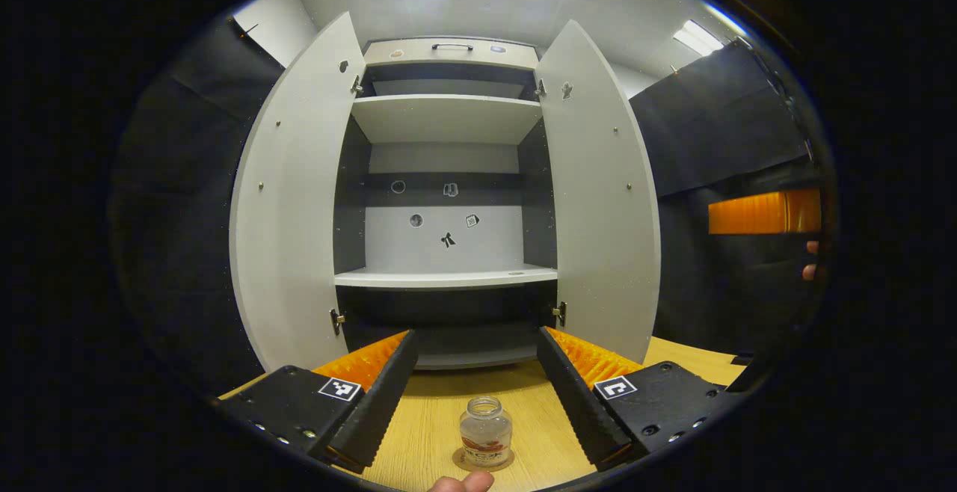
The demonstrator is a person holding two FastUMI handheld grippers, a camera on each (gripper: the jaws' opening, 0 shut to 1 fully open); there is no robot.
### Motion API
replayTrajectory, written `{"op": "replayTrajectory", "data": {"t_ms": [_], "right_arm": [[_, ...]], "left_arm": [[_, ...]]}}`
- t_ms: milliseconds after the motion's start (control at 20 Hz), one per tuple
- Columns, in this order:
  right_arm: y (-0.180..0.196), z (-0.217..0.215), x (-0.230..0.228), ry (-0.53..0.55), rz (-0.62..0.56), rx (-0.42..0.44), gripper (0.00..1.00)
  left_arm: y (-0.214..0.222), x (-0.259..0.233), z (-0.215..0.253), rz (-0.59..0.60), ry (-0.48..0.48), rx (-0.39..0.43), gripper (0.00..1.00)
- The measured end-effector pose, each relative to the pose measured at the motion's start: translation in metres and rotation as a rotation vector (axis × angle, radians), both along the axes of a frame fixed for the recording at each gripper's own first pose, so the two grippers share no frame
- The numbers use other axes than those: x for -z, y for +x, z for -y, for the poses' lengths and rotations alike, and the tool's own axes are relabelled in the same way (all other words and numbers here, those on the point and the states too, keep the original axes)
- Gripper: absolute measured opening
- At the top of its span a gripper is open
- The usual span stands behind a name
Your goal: Grasp the bottle in the cabinet with the left hand and place it on the coaster, then close the right door with the right hand and the left door with the left hand.
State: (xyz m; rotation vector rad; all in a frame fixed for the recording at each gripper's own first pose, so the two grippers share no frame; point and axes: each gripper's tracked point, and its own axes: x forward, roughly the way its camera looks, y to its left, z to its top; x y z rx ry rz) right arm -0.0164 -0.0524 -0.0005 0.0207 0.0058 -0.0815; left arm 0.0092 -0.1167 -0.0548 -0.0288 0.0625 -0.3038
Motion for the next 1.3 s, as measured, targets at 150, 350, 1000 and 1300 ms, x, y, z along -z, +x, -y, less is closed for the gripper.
{"op": "replayTrajectory", "data": {"t_ms": [150, 350, 1000, 1300], "right_arm": [[0.009, 0.01, -0.019, 0.031, 0.06, 0.011, 0.84], [0.039, 0.079, -0.07, 0.014, 0.112, 0.145, 0.83], [0.144, 0.124, -0.128, -0.037, 0.127, 0.148, 0.82], [0.139, 0.094, -0.133, -0.141, 0.127, 0.123, 0.81]], "left_arm": [[-0.006, -0.014, -0.006, -0.014, -0.044, -0.02, 0.97], [-0.007, -0.026, -0.028, 0.027, 0.0, -0.034, 0.97], [-0.006, -0.027, -0.066, 0.039, 0.007, -0.182, 0.97], [-0.002, -0.032, -0.086, 0.067, 0.013, -0.274, 0.97]]}}
